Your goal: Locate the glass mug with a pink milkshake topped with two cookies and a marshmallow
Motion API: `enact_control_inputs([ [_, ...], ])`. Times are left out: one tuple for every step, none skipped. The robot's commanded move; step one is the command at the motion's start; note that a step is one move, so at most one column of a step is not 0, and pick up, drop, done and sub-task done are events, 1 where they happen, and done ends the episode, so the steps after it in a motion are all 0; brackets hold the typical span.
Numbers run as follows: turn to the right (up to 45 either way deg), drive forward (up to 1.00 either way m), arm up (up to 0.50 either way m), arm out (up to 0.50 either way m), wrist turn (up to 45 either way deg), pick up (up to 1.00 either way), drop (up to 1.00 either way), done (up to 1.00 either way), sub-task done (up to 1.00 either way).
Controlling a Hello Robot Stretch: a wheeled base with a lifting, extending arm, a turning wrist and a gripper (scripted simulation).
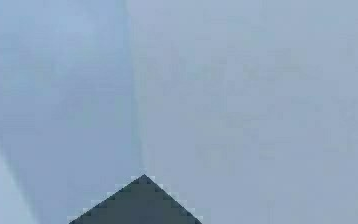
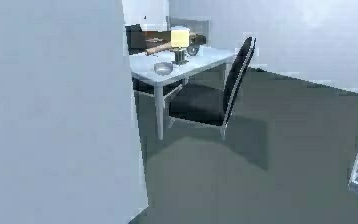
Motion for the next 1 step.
enact_control_inputs([
  [45.0,0.00,0.00,0.00,0.0,0.00,0.00,0.00,0.00],
])
